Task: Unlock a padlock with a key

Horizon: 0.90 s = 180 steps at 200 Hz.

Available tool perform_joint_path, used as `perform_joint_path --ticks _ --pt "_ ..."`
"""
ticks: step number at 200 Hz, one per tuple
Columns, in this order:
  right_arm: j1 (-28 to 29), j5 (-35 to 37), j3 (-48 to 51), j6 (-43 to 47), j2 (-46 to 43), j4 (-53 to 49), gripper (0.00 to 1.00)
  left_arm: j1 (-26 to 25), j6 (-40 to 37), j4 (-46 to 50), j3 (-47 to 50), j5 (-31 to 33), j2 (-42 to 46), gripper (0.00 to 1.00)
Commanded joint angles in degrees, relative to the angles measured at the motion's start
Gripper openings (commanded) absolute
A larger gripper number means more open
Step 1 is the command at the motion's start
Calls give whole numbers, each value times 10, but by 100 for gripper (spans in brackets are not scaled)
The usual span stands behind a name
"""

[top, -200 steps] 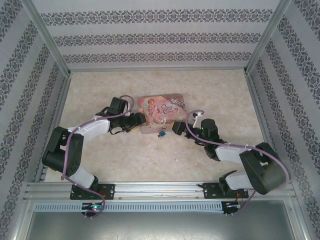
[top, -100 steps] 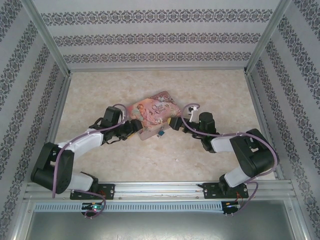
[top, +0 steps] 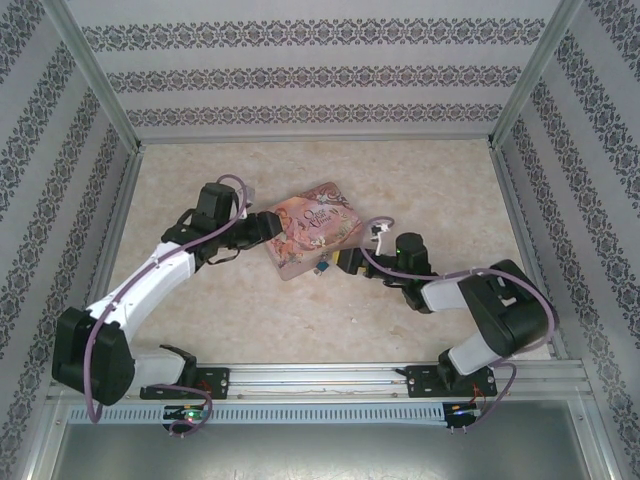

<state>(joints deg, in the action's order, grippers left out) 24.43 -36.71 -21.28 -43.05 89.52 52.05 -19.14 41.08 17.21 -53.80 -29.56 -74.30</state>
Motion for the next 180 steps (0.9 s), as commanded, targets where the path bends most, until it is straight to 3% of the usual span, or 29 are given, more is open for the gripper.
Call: perform_joint_path --ticks 1,95,180 --pt "21 7 -28 20 34 39 86 -19 -12 3 -27 -30 -45 49" --pt "71 37 -52 45 139 117 74 -34 -31 -15 -113 -68 -214 40" --pt "75 52 -42 71 172 212 72 -51 -32 -18 -96 -48 -244 39"
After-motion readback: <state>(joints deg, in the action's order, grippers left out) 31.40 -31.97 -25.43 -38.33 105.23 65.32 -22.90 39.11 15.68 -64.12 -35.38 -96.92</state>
